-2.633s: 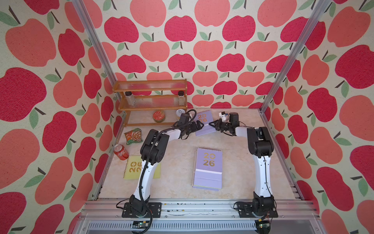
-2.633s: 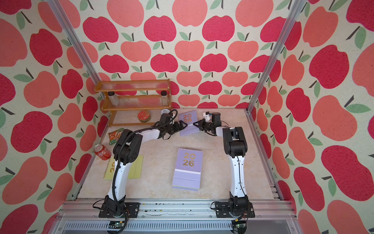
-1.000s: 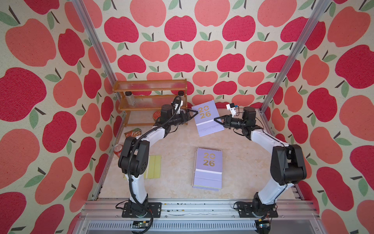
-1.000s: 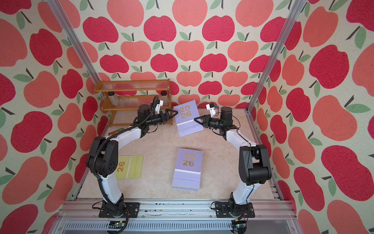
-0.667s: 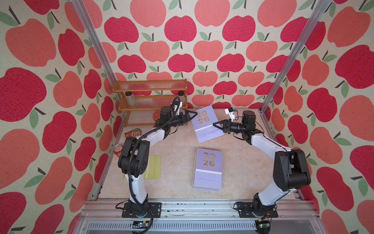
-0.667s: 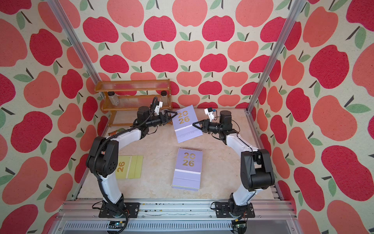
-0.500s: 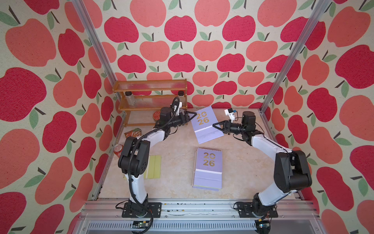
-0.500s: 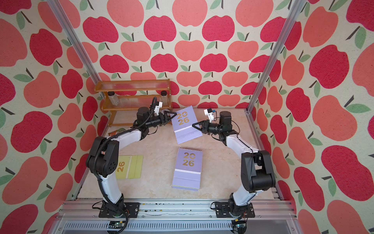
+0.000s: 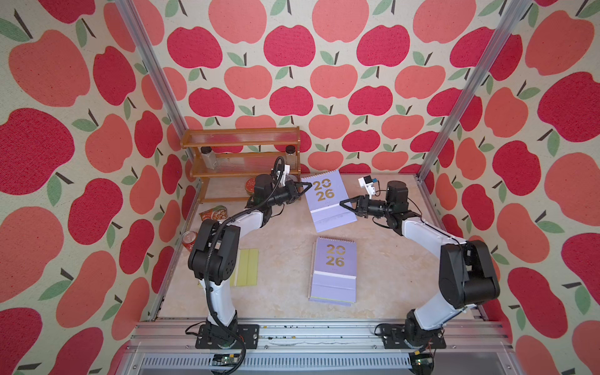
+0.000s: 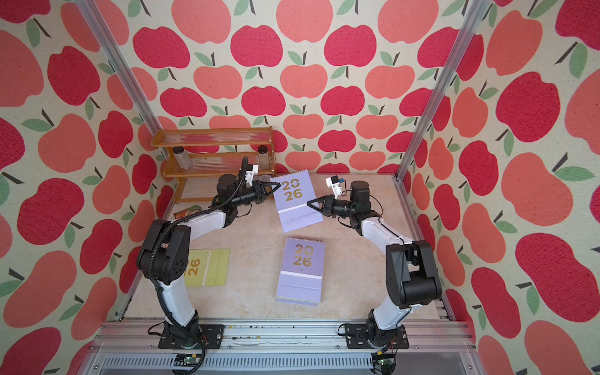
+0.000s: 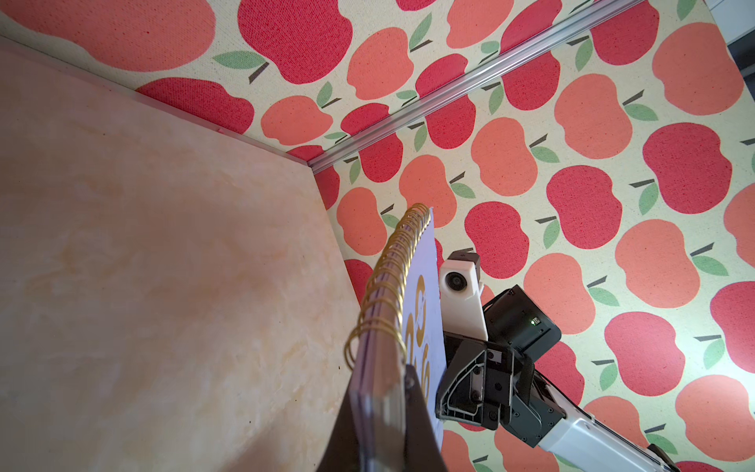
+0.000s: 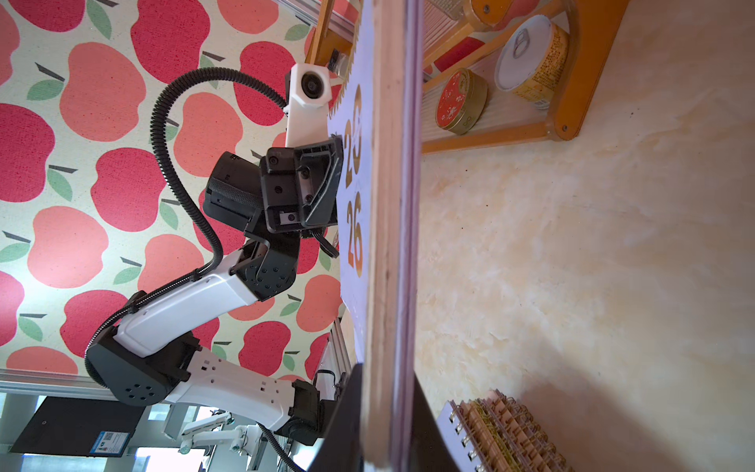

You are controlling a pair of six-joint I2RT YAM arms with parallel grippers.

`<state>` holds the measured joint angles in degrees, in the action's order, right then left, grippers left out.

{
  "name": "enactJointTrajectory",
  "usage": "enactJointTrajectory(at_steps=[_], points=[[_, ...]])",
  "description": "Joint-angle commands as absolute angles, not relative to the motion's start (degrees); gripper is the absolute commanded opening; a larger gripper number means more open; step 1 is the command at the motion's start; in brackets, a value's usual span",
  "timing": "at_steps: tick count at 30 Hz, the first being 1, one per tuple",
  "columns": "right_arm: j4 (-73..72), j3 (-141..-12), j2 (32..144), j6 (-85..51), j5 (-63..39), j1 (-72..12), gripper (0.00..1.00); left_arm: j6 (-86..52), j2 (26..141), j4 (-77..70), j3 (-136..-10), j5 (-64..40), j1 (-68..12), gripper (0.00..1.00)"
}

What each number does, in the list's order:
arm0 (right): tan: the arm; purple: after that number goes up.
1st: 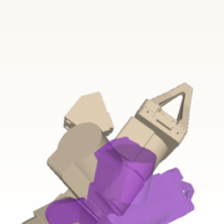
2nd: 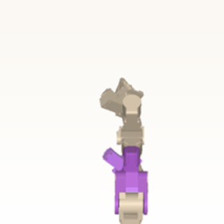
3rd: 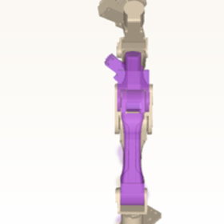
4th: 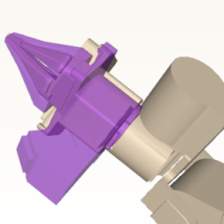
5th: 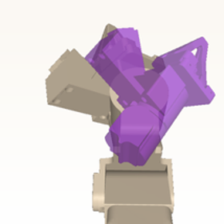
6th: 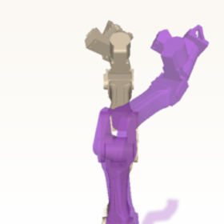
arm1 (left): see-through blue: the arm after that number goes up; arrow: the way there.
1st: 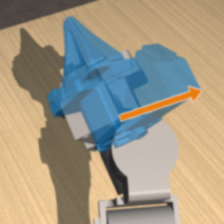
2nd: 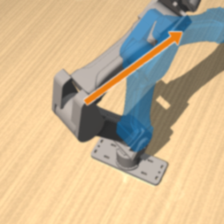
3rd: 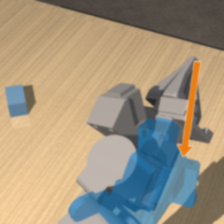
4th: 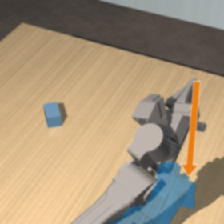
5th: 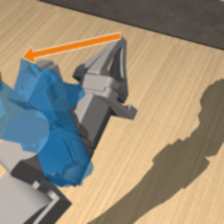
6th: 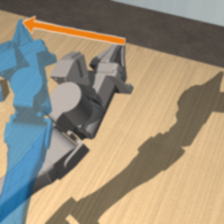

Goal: Stack the calendars
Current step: Place the calendar at the calendar.

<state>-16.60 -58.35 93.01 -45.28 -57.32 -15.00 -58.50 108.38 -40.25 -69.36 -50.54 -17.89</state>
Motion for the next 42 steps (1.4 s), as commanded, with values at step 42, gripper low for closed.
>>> enactJointTrajectory(at_steps=[42], points=[[-23.12, -57.22, 90.26, -37.65, -66.98, -13.0, 0.58, -44.28, 103.67, -27.95, -79.91, -68.73, -21.09, 0.0]])
